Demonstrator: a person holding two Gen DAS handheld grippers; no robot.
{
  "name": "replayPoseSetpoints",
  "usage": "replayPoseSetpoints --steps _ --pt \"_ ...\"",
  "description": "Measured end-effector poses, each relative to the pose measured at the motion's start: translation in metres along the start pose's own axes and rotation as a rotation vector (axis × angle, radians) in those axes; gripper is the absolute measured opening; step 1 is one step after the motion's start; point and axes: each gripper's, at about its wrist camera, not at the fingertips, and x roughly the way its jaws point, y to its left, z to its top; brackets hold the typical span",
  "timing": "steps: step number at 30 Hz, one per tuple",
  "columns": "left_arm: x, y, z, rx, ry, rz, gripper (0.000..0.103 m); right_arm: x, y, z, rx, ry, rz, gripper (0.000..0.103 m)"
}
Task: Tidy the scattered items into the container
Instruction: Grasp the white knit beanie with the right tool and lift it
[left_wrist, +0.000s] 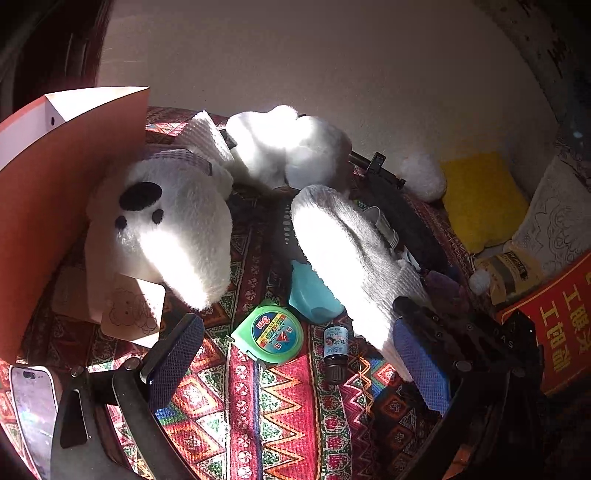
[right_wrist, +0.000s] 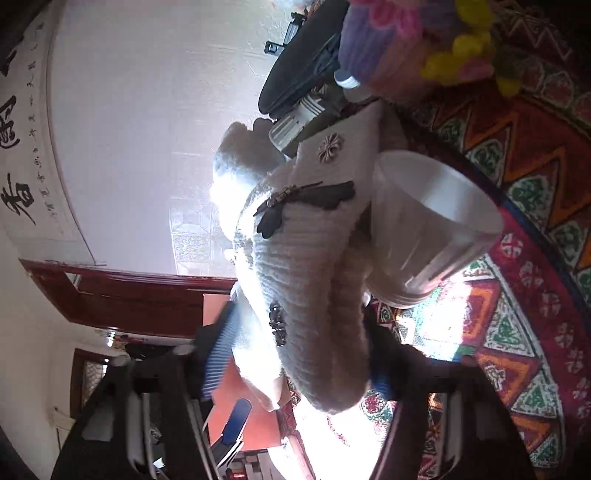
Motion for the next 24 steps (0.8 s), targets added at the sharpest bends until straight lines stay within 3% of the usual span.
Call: replayPoseSetpoints --steps 1,2,5,9,11,14,17,18,19,21,24 --pt "-0.001 0.003 0.0 -0.017 0.009 -0.026 0.103 -0.001 0.002 -0.002 -0.03 -0.007 -0.019 0.026" --pt "0.0 0.006 0.001 -0.038 0.023 -0.059 0.103 -0.005 0.007 -0.003 -0.067 -0.015 -0.015 0.018" --pt "0.003 0.019 0.003 -0.138 0.092 -0.203 0.103 -0.024 0.023 -0.007 -0.125 -0.027 0.07 0.017" --pt "0.016 0.042 -0.001 -0.311 0.209 -0.354 0.103 -0.045 0.029 -0.031 -0.146 0.048 0.172 0.017" --pt "0.024 0.052 -0.002 -0.393 0.255 -0.378 0.103 -0.044 0.025 -0.04 -0.142 0.087 0.197 0.017" --pt "0.038 0.064 -0.008 -0.508 0.328 -0.374 0.103 -0.041 0.016 -0.055 -0.101 0.171 0.309 0.017" --pt "0.043 0.071 -0.013 -0.585 0.352 -0.395 0.103 -0.033 0.018 -0.073 -0.12 0.251 0.341 0.017" --pt "0.043 0.072 -0.014 -0.593 0.345 -0.407 0.096 -0.027 0.019 -0.076 -0.133 0.268 0.341 0.017" --pt "0.042 0.072 -0.014 -0.586 0.336 -0.42 0.061 -0.021 0.021 -0.079 -0.146 0.283 0.334 0.017" --pt "0.04 0.067 -0.01 -0.522 0.355 -0.396 0.015 -0.011 0.025 -0.08 -0.176 0.292 0.306 0.017" --pt "0.025 0.058 -0.004 -0.465 0.311 -0.362 0.007 -0.009 0.028 -0.075 -0.197 0.29 0.307 0.017"
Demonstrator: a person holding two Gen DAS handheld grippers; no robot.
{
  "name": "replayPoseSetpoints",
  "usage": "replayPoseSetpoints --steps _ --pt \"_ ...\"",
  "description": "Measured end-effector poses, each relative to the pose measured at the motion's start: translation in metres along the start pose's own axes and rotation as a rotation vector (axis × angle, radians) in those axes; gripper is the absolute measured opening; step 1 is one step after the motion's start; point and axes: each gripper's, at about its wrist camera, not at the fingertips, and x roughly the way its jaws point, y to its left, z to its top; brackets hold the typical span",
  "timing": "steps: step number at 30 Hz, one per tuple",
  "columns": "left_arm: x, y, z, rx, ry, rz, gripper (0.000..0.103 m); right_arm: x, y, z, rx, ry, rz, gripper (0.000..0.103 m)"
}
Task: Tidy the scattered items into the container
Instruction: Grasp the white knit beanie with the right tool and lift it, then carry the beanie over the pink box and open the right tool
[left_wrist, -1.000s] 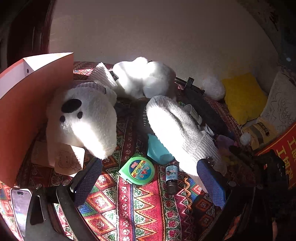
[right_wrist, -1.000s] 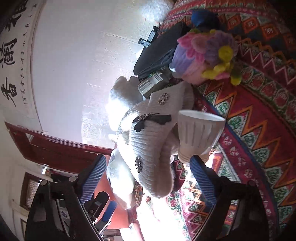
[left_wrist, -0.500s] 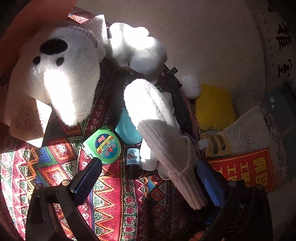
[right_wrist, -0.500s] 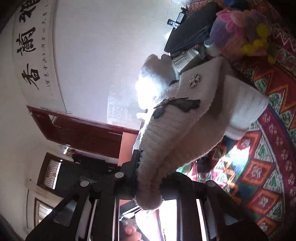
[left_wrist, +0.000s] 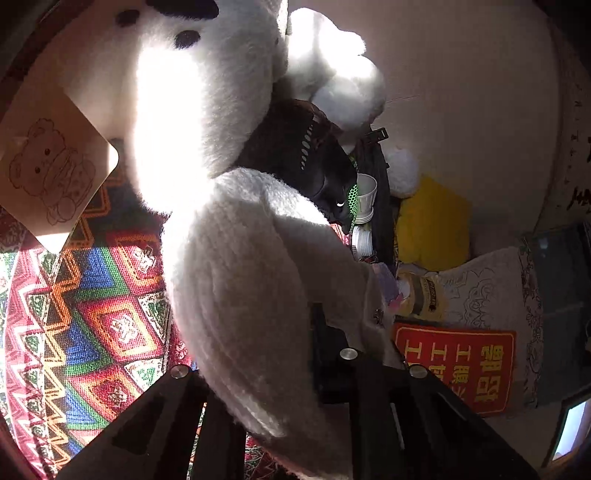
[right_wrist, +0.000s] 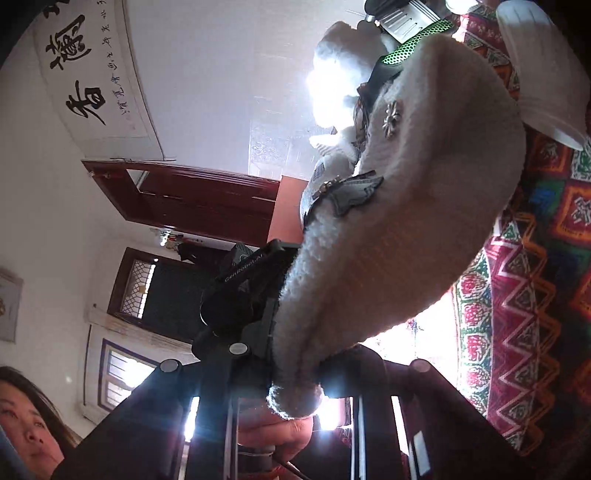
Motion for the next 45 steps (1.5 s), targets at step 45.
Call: replayPoseSetpoints --steps 45 --pt "-0.306 -0.053 -0.021 0.482 -0.696 0.159 0.006 0.158 0.238 -0.117 -0.888 0.168 -0.049 0.016"
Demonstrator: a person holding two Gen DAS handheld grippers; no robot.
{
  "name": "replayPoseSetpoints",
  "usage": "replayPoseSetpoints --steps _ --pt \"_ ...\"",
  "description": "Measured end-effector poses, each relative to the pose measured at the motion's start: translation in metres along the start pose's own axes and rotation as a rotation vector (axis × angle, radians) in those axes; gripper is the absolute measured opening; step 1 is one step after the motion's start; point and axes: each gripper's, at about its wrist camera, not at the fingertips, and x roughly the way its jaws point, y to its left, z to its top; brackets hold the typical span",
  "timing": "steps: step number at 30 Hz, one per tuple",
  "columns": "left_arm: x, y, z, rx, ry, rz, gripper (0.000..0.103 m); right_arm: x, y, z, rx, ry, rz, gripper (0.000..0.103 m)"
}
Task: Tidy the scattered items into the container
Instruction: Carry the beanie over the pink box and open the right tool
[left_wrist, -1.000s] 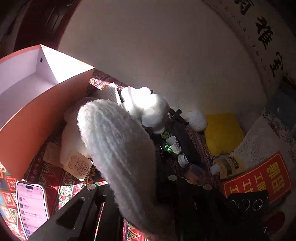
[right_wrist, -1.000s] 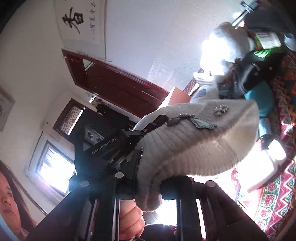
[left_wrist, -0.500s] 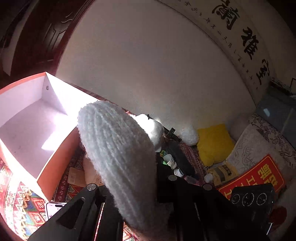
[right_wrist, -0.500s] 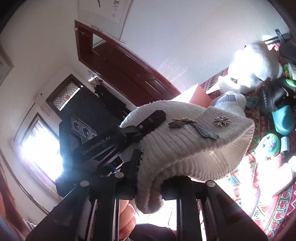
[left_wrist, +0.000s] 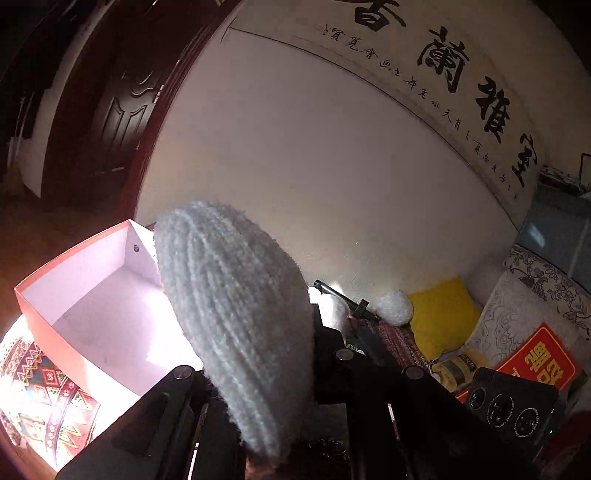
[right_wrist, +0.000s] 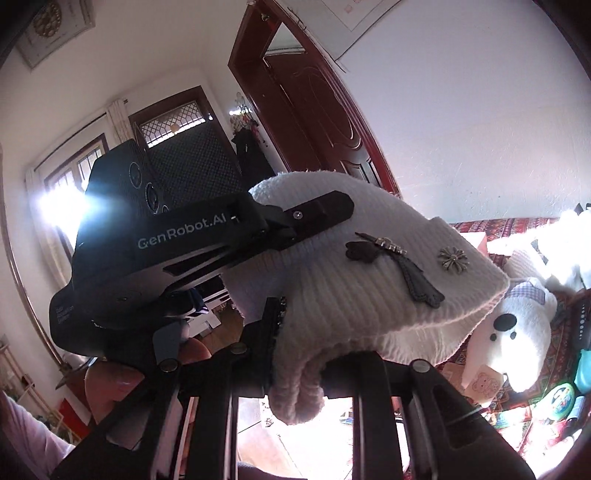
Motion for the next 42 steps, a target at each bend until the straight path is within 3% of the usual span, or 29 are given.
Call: replayPoseSetpoints --steps 4,8,15,19,25,32,38,39,40,41,42 --pt "-0.01 0.008 -0.005 -0.037 0.019 -0.003 0.006 0.007 0.005 -0.01 0.02 0.032 -0.003 0.016" --pt "-0.052 -0.005 -0.002 -0.025 -0.027 -0.011 0.006 -0.003 0.045 -0.005 -0.053 0.039 -0.039 0.016" --pt "-0.142 -0.062 0.032 0.113 -0.174 0.031 0.006 -0.043 0.116 0.031 -0.147 -0.022 0.07 0.016" --pt "-0.17 -0.092 0.046 0.192 -0.196 0.05 0.006 -0.066 0.148 0.042 -0.207 -0.057 0.097 0.016" --pt "-0.198 -0.119 0.058 0.275 -0.28 0.149 0.006 -0.08 0.179 0.064 -0.296 -0.071 0.133 0.016" --pt "-0.157 -0.069 0.074 0.199 -0.275 0.198 0.006 -0.038 0.152 0.062 -0.297 -0.056 0.189 0.016" --pt "-0.052 0.032 0.098 0.089 -0.188 0.231 0.01 0.054 0.088 0.06 -0.208 0.006 0.139 0.017" --pt "-0.023 0.057 0.1 0.056 -0.147 0.294 0.022 0.079 0.071 0.061 -0.19 0.022 0.105 0.02" --pt "0.011 0.087 0.097 0.008 -0.077 0.408 0.042 0.11 0.049 0.056 -0.162 0.078 0.055 0.034" --pt "0.038 0.119 0.09 -0.059 0.017 0.524 0.047 0.14 0.025 0.05 -0.114 0.176 -0.018 0.074" --pt "0.056 0.149 0.078 -0.126 0.103 0.589 0.047 0.172 -0.004 0.034 -0.032 0.335 -0.132 0.085"
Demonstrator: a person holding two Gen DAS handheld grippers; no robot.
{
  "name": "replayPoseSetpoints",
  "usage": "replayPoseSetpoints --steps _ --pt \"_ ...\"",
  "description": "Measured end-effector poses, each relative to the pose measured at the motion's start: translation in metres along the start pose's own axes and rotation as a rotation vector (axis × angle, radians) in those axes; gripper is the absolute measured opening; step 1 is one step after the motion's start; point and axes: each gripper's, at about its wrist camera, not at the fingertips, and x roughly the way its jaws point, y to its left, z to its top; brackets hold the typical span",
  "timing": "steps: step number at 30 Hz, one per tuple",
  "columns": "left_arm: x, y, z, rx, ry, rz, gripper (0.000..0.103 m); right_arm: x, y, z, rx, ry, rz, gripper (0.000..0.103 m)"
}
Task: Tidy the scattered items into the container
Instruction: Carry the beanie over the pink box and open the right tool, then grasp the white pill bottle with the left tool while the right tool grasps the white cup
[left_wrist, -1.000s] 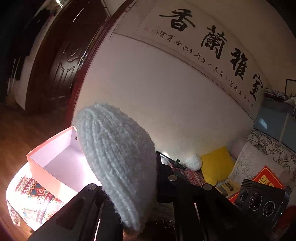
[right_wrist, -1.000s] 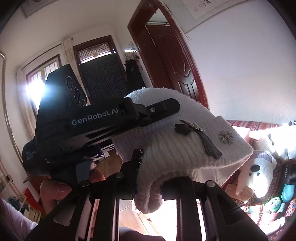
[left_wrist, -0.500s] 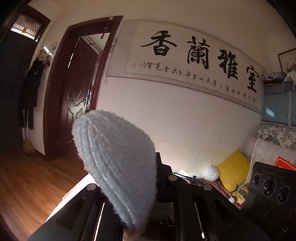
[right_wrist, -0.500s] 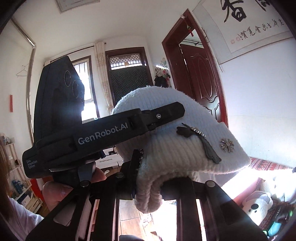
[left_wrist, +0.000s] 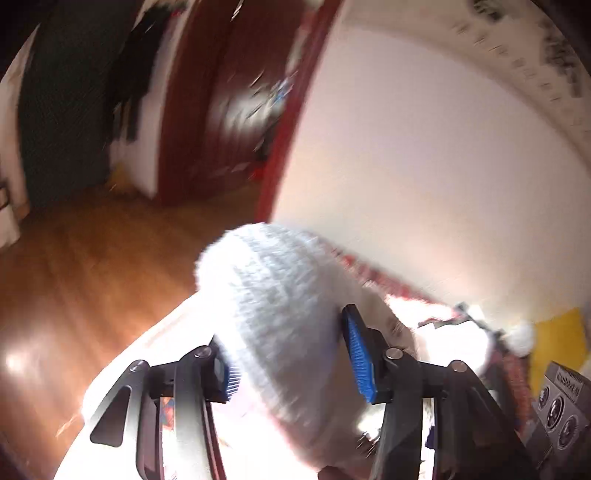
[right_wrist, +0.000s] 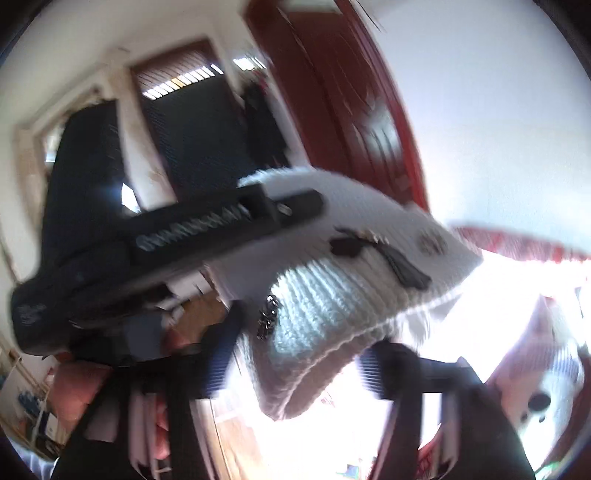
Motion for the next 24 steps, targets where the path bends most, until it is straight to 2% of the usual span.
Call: replayPoseSetpoints --steps 1,2,3,4,5,6,7,9,11,12,15,17,20,24 --pt "0.024 0.018 -0.011 -0.046 0.058 0.007 0.047 0.027 -0.024 -0.011 0.098 0.146 -0.098 0.075" --pt "0.034 0.035 -0.023 -0.081 0.058 0.003 0.047 0.038 -0.047 -0.029 0.191 0.221 -0.129 0.064" --pt "0.041 0.048 -0.034 -0.088 0.041 0.042 0.047 0.031 -0.063 -0.045 0.24 0.207 -0.062 0.064" --pt "0.048 0.055 -0.038 -0.072 0.062 0.154 0.047 0.014 -0.079 -0.06 0.285 0.152 0.02 0.06" --pt "0.049 0.06 -0.037 -0.062 0.093 0.232 0.047 -0.009 -0.098 -0.076 0.348 0.07 0.098 0.065" --pt "0.04 0.064 -0.035 -0.075 0.057 0.203 0.047 -0.029 -0.119 -0.089 0.43 0.048 0.073 0.072" --pt "0.026 0.065 -0.032 -0.098 0.0 0.154 0.05 -0.049 -0.14 -0.099 0.504 0.032 -0.005 0.075" --pt "0.002 0.055 -0.03 -0.103 -0.063 0.112 0.059 -0.099 -0.175 -0.117 0.577 -0.062 -0.106 0.075" --pt "-0.015 0.03 -0.037 -0.053 -0.093 0.001 0.068 -0.14 -0.2 -0.133 0.644 -0.153 -0.164 0.075" --pt "-0.019 0.013 -0.043 -0.017 -0.084 -0.061 0.075 -0.157 -0.211 -0.145 0.701 -0.182 -0.202 0.075" --pt "-0.012 -0.051 -0.066 0.118 0.016 -0.233 0.08 -0.172 -0.245 -0.168 0.841 -0.181 -0.259 0.076" --pt "0.002 -0.097 -0.092 0.211 0.102 -0.301 0.08 -0.174 -0.251 -0.185 0.909 -0.129 -0.283 0.076" --pt "0.03 -0.162 -0.144 0.353 0.231 -0.298 0.08 -0.178 -0.272 -0.213 1.002 -0.097 -0.269 0.076" --pt "0.047 -0.219 -0.217 0.541 0.338 -0.258 0.08 -0.193 -0.282 -0.236 1.079 -0.109 -0.246 0.076"
